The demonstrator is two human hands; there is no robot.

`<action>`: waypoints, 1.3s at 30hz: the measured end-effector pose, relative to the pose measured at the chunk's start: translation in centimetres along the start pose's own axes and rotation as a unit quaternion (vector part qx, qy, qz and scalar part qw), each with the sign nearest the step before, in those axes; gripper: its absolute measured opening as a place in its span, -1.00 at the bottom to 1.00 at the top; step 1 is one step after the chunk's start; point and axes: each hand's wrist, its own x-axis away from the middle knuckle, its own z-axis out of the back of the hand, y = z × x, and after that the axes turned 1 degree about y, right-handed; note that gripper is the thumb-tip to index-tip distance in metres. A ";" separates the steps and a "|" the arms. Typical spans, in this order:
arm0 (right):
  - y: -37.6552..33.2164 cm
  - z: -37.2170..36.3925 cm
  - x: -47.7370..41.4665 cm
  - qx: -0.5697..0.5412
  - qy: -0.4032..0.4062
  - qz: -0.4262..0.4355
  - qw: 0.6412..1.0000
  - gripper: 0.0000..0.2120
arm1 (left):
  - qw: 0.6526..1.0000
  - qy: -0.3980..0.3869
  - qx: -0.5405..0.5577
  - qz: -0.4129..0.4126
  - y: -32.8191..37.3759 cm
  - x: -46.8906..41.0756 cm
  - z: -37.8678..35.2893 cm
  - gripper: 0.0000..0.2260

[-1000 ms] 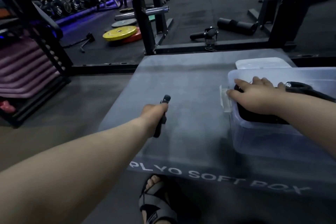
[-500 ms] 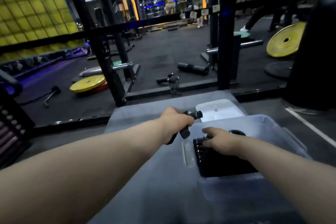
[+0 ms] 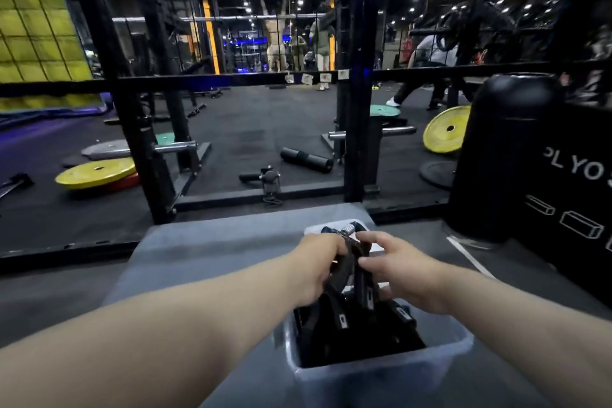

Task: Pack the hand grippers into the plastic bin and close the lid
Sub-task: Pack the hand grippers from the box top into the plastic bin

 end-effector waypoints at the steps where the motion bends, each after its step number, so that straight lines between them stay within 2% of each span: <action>1: 0.9 0.4 -0.2 -0.018 0.014 0.006 1.000 -0.57 | 1.000 -0.002 0.007 0.007 -0.4 -0.7 -0.2 -0.72; 5: 4.2 1.9 -2.4 -0.048 0.057 -0.007 0.997 -0.44 | 0.999 0.030 0.020 0.019 -3.1 -3.6 -0.3 -0.72; 8: 4.5 3.0 -4.1 0.047 0.055 -0.057 0.996 -0.42 | 0.998 0.018 -0.028 0.050 -4.9 -5.0 0.3 -0.72; 10: 3.7 3.5 -4.6 0.105 0.084 -0.074 0.988 -0.50 | 0.992 0.011 -0.127 0.010 -5.1 -5.9 1.1 -0.74; 11: 3.3 3.8 -4.9 0.127 0.097 -0.073 0.984 -0.59 | 0.975 0.018 -0.220 -0.030 -5.1 -6.4 1.6 -0.70; 13: 2.6 4.7 -5.4 0.185 0.108 -0.059 0.975 -0.70 | 0.904 0.019 -0.418 -0.094 -4.7 -7.0 2.7 -0.55; 16: 2.2 6.2 -5.8 0.278 0.114 -0.060 0.952 -0.76 | 0.783 -0.016 -0.603 -0.155 -4.3 -7.6 4.1 -0.48; 20: 2.8 7.6 -6.0 0.300 0.090 -0.108 0.943 -0.72 | 0.675 -0.082 -0.704 -0.205 -5.0 -7.1 5.5 -0.49; 22: 3.2 8.2 -5.9 0.295 0.078 -0.131 0.943 -0.68 | 0.645 -0.135 -0.719 -0.221 -6.1 -7.0 5.9 -0.52; 25: 3.6 9.3 -5.7 0.275 0.080 -0.146 0.947 -0.55 | 0.651 -0.168 -0.703 -0.231 -7.2 -6.5 6.1 -0.58; 29: 3.7 10.4 -4.6 0.169 0.101 -0.173 0.965 -0.76 | 0.669 -0.146 -0.691 -0.233 -7.5 -6.7 6.1 -0.63; 31: 3.9 10.6 -4.2 0.063 0.092 -0.217 0.970 -0.74 | 0.690 -0.122 -0.682 -0.209 -7.6 -7.1 5.8 -0.59; 34: 3.9 10.0 -3.9 -0.059 0.028 -0.270 0.961 -0.63 | 0.739 -0.092 -0.647 -0.163 -7.4 -7.8 4.8 -0.45; 37: 3.4 8.7 -3.8 -0.051 -0.045 -0.277 0.959 -0.54 | 0.772 -0.096 -0.611 -0.142 -7.2 -8.0 3.5 -0.41; 39: 3.1 7.8 -3.6 -0.020 -0.070 -0.267 0.961 -0.63 | 0.771 -0.105 -0.612 -0.143 -7.0 -7.9 2.8 -0.43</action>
